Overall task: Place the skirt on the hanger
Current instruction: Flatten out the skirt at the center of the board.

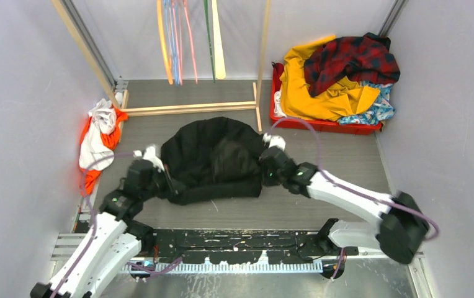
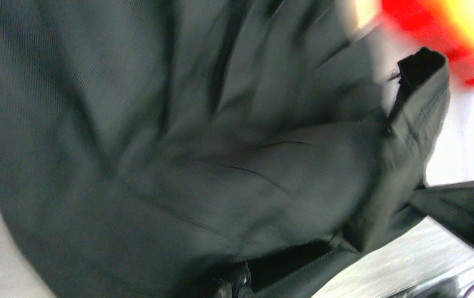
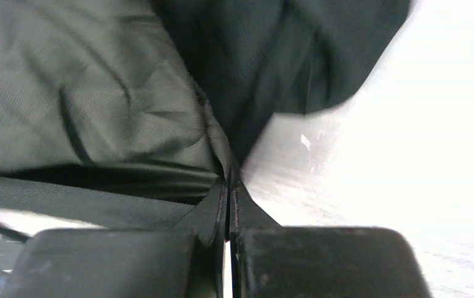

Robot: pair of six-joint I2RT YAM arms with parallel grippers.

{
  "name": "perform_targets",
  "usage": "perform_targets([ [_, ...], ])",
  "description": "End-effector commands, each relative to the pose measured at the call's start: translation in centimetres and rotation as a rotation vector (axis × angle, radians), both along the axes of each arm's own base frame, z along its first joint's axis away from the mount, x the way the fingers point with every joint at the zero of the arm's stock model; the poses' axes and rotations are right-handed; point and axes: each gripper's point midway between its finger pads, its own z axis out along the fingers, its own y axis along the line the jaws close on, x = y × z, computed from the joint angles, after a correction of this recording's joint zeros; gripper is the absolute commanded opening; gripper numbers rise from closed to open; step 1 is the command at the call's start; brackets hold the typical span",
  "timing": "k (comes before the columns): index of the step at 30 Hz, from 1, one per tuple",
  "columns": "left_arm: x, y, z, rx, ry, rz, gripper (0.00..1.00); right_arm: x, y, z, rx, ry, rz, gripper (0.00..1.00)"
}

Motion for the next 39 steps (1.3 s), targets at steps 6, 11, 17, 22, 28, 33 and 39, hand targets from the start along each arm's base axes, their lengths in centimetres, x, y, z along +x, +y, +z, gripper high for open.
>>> perform_targets([
  [6,-2.6,0.6,-8.5,-0.026,0.214,0.090,0.00,-5.5,2.1,-10.4,-0.065,0.203,-0.028,0.14],
  [11,-2.5,-0.1,-8.1,-0.025,0.245,0.048,0.00,-5.1,2.8,-6.4,-0.060,0.136,0.002,0.46],
  [17,-2.5,-0.8,-6.1,-0.037,0.238,0.003,0.05,-2.4,1.8,2.1,-0.073,-0.074,-0.001,0.54],
  [22,-3.0,-0.9,-3.5,-0.037,0.226,-0.024,0.09,0.9,2.7,4.8,-0.108,-0.181,0.028,0.47],
  [28,-3.0,-1.4,-1.8,-0.066,0.211,-0.040,0.09,5.8,4.9,2.4,-0.183,-0.177,0.054,0.37],
  [33,-2.9,-1.4,-1.6,-0.060,0.213,-0.037,0.09,5.0,7.5,-1.6,-0.169,-0.072,0.183,0.42],
  [39,-2.9,-1.6,-3.1,-0.054,0.249,-0.040,0.10,1.4,8.8,-2.4,-0.083,-0.029,0.286,0.39],
])
